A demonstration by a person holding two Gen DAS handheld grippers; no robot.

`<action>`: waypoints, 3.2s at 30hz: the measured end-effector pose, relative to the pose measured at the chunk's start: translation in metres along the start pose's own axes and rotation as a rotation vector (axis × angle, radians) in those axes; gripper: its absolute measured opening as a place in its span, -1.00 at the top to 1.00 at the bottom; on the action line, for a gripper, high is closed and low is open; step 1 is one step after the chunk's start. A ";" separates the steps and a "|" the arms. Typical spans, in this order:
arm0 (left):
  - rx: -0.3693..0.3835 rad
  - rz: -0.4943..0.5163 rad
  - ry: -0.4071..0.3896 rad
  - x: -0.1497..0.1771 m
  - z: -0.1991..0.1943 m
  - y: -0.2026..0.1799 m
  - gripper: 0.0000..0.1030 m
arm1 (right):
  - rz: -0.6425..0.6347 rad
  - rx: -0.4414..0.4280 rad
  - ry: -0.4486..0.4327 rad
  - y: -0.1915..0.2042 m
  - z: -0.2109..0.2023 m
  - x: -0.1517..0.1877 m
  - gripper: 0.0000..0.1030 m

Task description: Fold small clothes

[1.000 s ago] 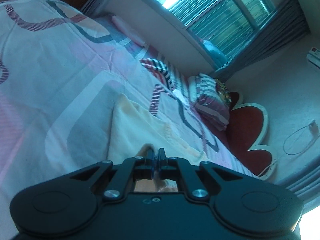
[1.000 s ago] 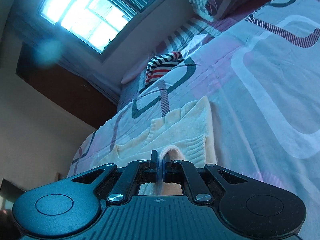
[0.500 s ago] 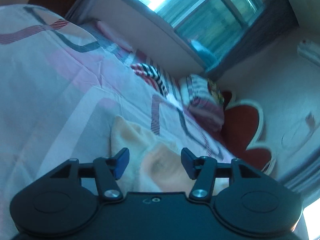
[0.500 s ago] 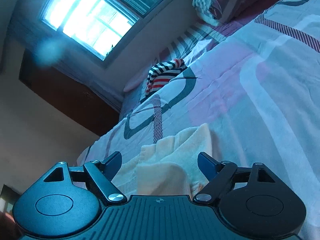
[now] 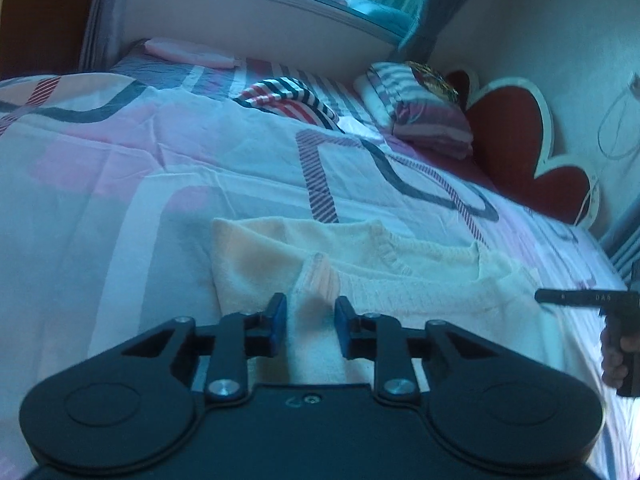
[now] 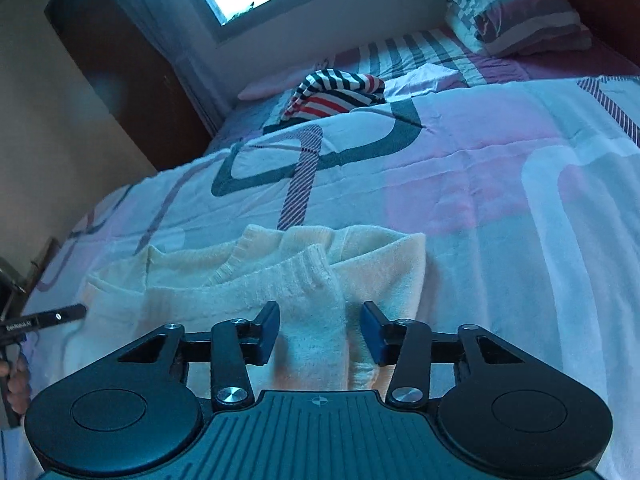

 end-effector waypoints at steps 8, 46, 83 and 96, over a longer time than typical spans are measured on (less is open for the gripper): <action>-0.024 0.066 -0.115 -0.006 -0.012 -0.011 0.96 | -0.086 -0.023 -0.095 0.007 -0.012 0.004 0.96; -0.221 0.091 -0.062 -0.026 0.042 -0.039 -0.20 | -0.156 0.172 -0.130 0.032 0.030 -0.001 0.22; -0.219 0.234 -0.045 0.059 -0.033 -0.164 -0.35 | -0.270 0.049 -0.065 0.110 -0.053 0.142 0.17; -0.275 0.185 -0.036 0.099 -0.053 -0.190 -0.27 | -0.303 0.080 -0.061 0.126 -0.061 0.205 0.17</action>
Point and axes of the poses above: each gripper's, at about its wrist camera, not at the fingertips, and z roughly the way its jaws point, y to its left, x to its underside, the point moved 3 cm from there along z, roughly the way its jaws point, and after that the axes turned 13 degrees about z, right-handed, at the moved point
